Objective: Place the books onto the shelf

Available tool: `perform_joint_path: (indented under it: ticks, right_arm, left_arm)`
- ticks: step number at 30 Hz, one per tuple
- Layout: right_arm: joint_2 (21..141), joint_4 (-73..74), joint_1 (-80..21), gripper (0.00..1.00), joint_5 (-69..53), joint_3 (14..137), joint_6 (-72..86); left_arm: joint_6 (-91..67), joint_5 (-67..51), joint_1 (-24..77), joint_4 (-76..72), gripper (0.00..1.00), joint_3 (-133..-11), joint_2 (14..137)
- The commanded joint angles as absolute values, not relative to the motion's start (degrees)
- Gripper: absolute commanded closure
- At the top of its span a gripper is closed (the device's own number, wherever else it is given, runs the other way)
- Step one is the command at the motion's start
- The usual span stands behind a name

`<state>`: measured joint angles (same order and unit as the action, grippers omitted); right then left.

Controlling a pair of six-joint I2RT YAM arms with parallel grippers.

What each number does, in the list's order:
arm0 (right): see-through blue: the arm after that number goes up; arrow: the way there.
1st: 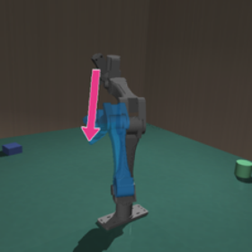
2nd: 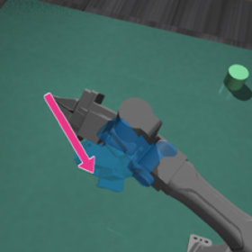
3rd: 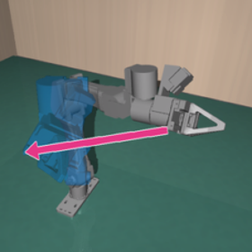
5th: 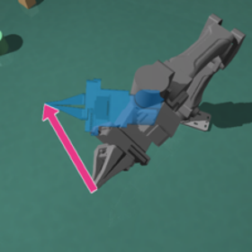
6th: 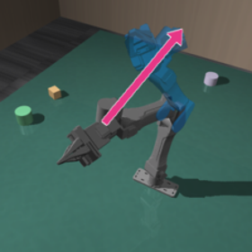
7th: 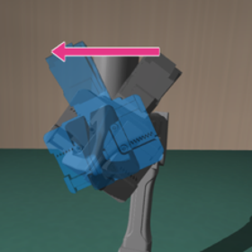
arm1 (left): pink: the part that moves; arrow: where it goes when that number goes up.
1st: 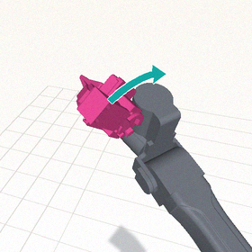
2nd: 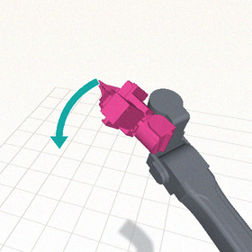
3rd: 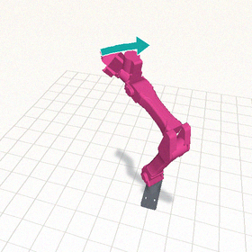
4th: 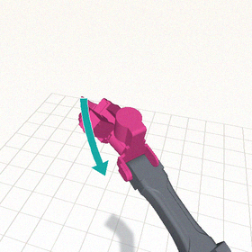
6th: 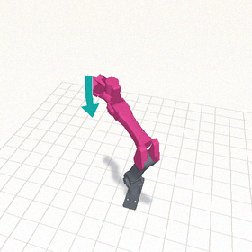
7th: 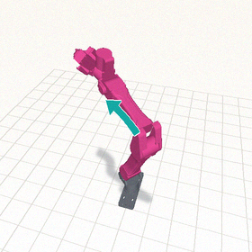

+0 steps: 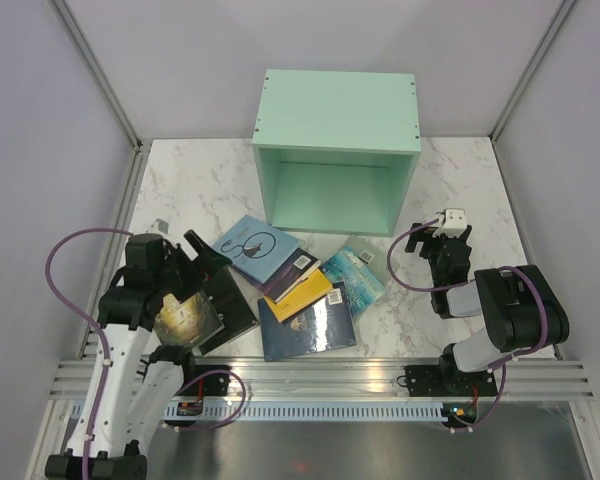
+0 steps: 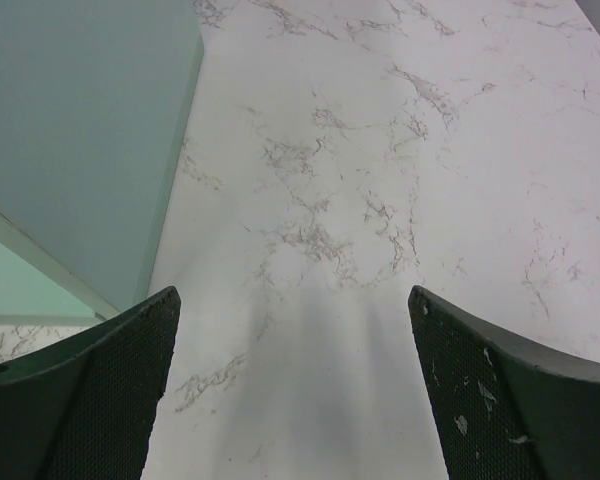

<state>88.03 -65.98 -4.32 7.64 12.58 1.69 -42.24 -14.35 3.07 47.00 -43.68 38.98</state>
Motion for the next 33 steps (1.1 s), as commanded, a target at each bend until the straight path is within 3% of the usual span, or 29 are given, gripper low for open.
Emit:
perform_joint_path:
  ticks: [1,5,7,10,11,14,22,26,30,33]
  right_arm:
    - [87.98,-68.56,-4.22,0.02,7.29,13.80,1.85]
    - [87.81,-68.47,-4.13,0.02,7.21,13.89,1.85]
    - [82.12,-64.81,-6.05,0.02,14.73,15.02,2.90]
    - [69.02,-29.10,-6.86,0.02,29.07,29.18,13.47]
    - [67.43,-14.47,-6.86,0.02,28.66,33.01,14.14]
    - [63.29,7.19,-6.94,0.02,17.96,44.80,17.74]
    - [43.87,29.84,-6.94,0.02,-7.89,47.34,32.61]
    - [38.07,50.64,-6.94,0.02,-1.02,57.73,29.45]
    - [26.67,68.51,-6.94,0.02,15.87,51.79,48.88]
    - [21.91,70.74,-7.03,0.02,4.79,48.78,45.44]
  left_arm:
    - [-46.23,-18.30,2.99,53.15,0.00,-43.85,36.04]
    - [-46.06,-14.94,2.99,61.07,0.04,-45.53,36.74]
    - [-46.75,-14.59,2.99,61.08,0.05,-45.27,36.56]
    - [-49.56,-15.55,2.99,58.02,0.05,-42.81,37.44]
    - [-51.31,-15.64,2.99,56.96,0.05,-41.15,37.79]
    - [-53.52,-13.36,2.99,53.80,0.05,-38.86,39.19]
    - [-59.85,-11.35,3.08,35.80,0.07,-32.43,47.36]
    - [-59.77,-8.27,3.08,30.44,0.07,-34.45,55.26]
    - [-59.50,-5.72,2.99,22.78,0.05,-34.54,60.80]
    - [-59.15,-4.31,2.99,19.79,0.05,-35.77,65.37]
